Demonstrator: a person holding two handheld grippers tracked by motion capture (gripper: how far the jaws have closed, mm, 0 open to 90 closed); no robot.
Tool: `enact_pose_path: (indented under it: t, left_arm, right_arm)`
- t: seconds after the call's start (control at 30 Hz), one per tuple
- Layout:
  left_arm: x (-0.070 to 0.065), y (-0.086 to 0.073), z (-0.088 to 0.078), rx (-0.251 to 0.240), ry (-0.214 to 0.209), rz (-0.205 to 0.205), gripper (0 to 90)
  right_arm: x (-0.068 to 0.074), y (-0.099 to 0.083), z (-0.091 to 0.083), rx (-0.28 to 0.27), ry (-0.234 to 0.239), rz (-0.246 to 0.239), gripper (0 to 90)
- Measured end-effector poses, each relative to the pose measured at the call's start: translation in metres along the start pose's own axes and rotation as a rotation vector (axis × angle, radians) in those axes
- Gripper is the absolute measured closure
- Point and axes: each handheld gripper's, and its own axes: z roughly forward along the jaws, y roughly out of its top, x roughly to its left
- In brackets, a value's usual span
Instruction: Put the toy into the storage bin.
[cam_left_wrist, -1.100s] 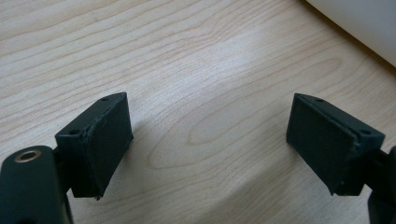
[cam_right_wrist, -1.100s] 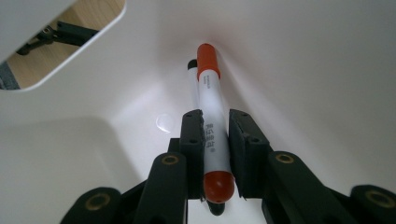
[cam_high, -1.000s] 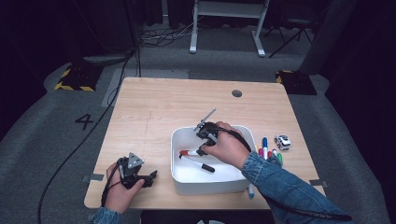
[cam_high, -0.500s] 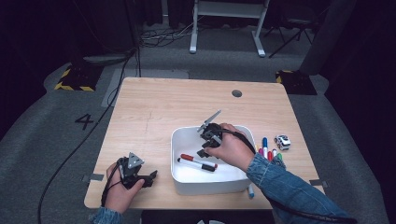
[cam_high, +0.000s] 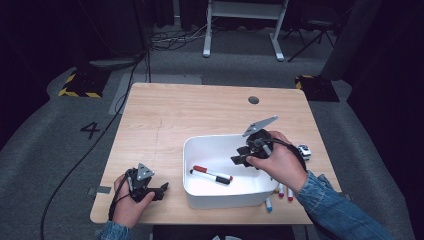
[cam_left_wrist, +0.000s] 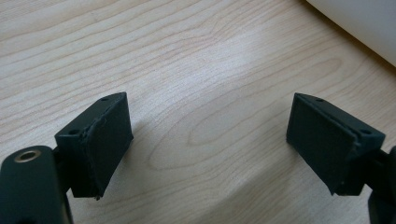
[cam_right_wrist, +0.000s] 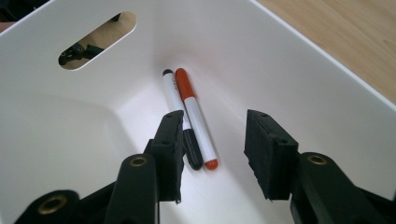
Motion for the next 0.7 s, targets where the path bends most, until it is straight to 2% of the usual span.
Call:
enact_pose_path:
  t: [0.03,0.07,0.13,0.3,0.47,0.7]
  left_arm:
    - [0.0,0.0,0.0,-0.001,0.0,0.001,14.4]
    - [0.0,0.0,0.0,-0.001,0.004,0.002,14.4]
    - [0.0,0.001,0.0,0.002,0.002,-0.001,14.4]
    - [0.0,0.001,0.001,0.0,-0.005,-0.003,14.4]
    - [0.0,0.001,0.001,-0.001,-0.005,-0.005,14.4]
    - [0.0,0.001,0.001,-0.002,-0.004,-0.006,14.4]
  right_arm:
    - [-0.002,-0.006,-0.011,-0.018,-0.009,0.015,57.7]
    - [-0.004,-0.009,-0.016,-0.026,-0.021,0.011,57.6]
    - [-0.006,-0.017,-0.028,-0.049,-0.029,0.042,57.1]
    - [-0.016,-0.037,-0.053,-0.107,-0.061,0.083,57.2]
    - [-0.029,-0.062,-0.08,-0.153,-0.106,0.157,57.2]
    - [-0.056,-0.098,-0.095,-0.145,-0.201,0.245,57.3]
